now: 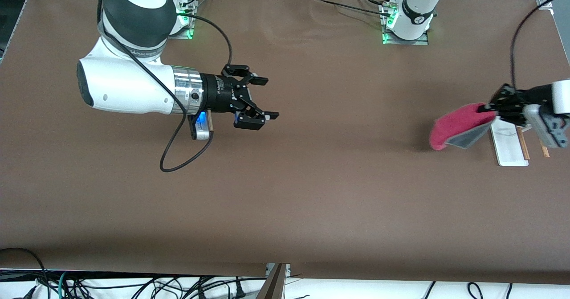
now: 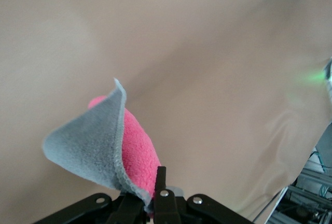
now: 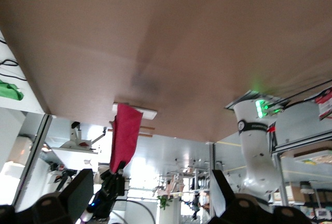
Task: Pass towel and hang on rack
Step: 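Carry the towel to the rack with the left gripper while the right gripper retracts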
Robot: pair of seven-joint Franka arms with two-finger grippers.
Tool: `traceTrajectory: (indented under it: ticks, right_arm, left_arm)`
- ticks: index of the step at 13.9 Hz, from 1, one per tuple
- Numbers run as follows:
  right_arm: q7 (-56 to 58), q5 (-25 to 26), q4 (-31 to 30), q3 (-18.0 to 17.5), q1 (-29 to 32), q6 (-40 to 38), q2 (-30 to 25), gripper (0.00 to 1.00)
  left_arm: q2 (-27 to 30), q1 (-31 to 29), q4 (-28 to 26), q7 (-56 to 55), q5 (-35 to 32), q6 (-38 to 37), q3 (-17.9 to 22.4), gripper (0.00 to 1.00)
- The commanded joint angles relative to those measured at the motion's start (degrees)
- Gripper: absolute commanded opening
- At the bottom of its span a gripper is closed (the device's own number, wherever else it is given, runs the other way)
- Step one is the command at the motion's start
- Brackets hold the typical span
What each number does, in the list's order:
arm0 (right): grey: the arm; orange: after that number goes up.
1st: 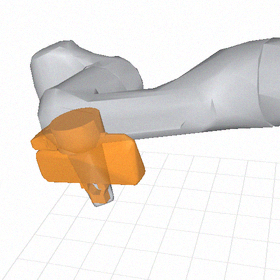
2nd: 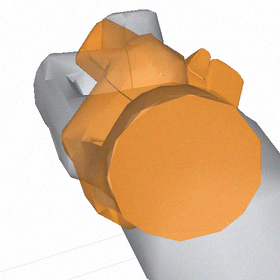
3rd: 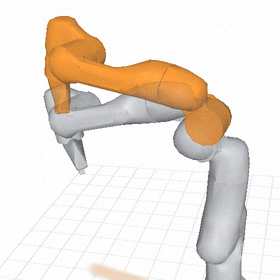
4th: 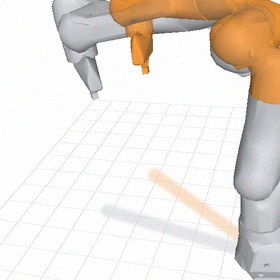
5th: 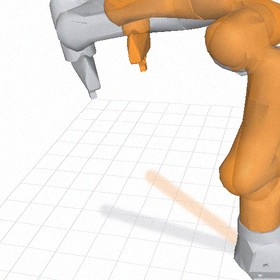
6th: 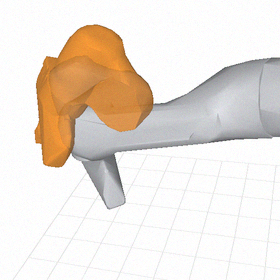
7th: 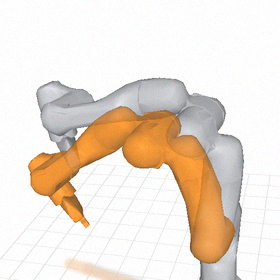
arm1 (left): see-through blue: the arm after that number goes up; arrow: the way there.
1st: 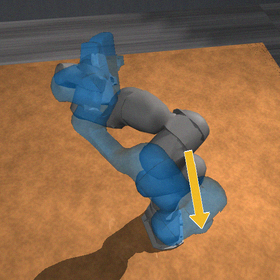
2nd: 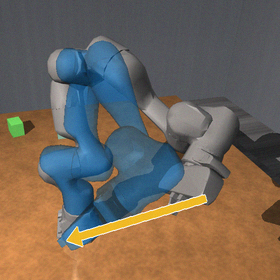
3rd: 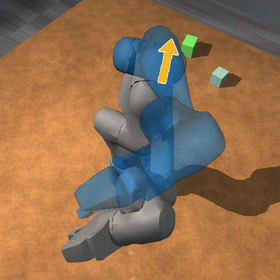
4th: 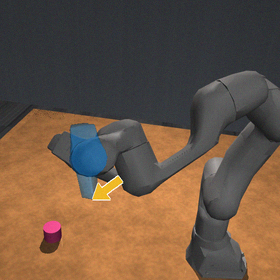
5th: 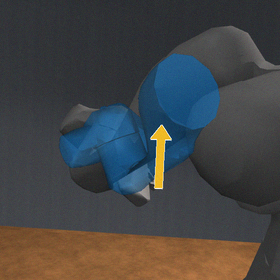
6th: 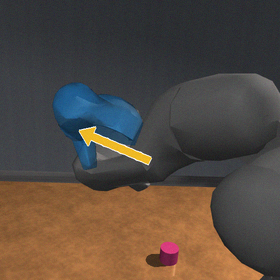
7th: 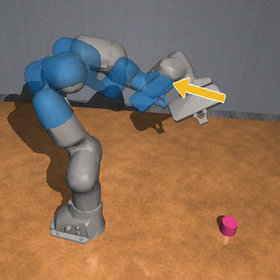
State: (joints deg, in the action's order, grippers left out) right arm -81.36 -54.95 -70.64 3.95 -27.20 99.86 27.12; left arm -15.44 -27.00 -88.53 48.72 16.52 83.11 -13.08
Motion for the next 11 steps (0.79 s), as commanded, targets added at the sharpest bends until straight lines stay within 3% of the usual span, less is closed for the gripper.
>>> traceTrajectory:
  ticks: [1, 4, 7, 11]
  right_arm:
    - [9.07, 5.62, -5.98, 1.5, 1.6, -5.44, -5.66, 0.99]
    - [20.94, 13.44, -12.14, 1.5, 5.56, -10.72, -10.94, 0.99]
    - [33.77, 24.15, -14.26, 1.41, 8.82, -16.08, -13.85, 1.0]
    - [51.26, 38.47, -17.59, 1.33, 10.93, -17.06, -16.92, 1.0]
  left_arm:
    - [-3.54, -3.66, 4.86, 3.56, -8.04, -3.31, -0.98, 0.0]
    - [-7.66, -10.85, 4.94, 11.38, -12.64, -3.22, -0.89, 0.0]
    - [-11.79, -16.92, 5.73, 16.05, -16.51, -3.05, -0.89, 0.0]
    - [-15.05, -19.23, 11.26, 19.91, -23.97, -2.43, -0.54, 0.0]
